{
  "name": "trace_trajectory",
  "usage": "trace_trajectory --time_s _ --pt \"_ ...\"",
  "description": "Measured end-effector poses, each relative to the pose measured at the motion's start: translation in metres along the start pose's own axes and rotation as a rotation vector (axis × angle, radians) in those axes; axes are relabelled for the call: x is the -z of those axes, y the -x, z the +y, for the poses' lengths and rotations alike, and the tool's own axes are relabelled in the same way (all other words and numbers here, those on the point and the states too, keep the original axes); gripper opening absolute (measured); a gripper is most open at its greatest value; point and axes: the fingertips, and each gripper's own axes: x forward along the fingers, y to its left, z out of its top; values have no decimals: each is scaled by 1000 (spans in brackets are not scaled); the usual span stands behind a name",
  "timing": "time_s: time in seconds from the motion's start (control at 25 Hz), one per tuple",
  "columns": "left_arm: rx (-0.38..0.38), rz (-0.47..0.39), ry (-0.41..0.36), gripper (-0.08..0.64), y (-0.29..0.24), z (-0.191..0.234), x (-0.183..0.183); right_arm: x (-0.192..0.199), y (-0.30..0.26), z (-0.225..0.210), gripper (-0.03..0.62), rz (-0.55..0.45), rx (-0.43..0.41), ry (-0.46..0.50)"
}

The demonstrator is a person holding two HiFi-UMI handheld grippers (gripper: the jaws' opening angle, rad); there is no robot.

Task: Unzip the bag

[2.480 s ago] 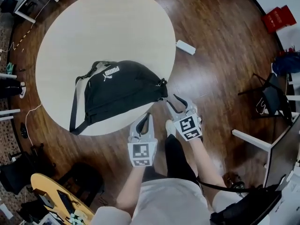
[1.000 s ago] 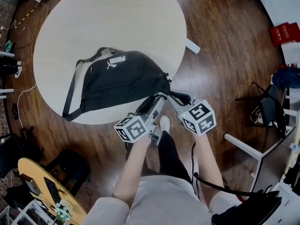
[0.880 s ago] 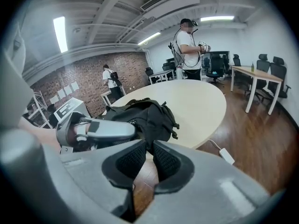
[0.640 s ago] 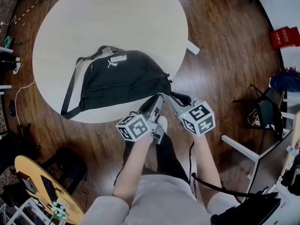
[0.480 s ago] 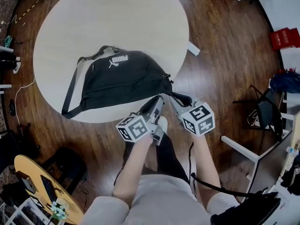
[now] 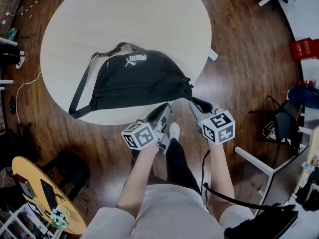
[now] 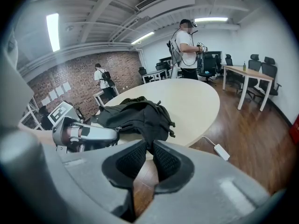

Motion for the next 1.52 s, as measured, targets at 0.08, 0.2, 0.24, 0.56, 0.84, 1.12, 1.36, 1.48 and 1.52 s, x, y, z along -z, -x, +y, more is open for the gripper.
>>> trace_trajectory --time_s 0.08,0.2,0.24,0.56,0.84,1.12,1.36,1.48,1.52 --pt "-14 -1 -3 51 9 6 -3 1 1 1 38 0 2 -2" --pt "-33 -6 4 51 20 17 -7 4 0 2 40 -2 10 -6" --pt "-39 -9 8 51 24 21 -8 5 -1 1 38 -1 15 -7" --pt "-95 -79 39 49 71 54 -33 4 1 -3 38 0 57 9" --pt "-173 -155 36 48 121 87 -66 10 -2 -9 38 -1 92 -24" --pt "-264 -243 23 48 179 124 -100 15 -7 -27 38 -1 140 -46" --pt "-316 -302 13 48 216 152 -123 29 -15 -40 40 4 167 -89" --pt "-332 -292 -14 49 214 154 -123 38 -25 -41 44 9 200 -103" --pt "-338 -292 -24 49 214 154 -124 40 -26 -40 45 2 214 -107"
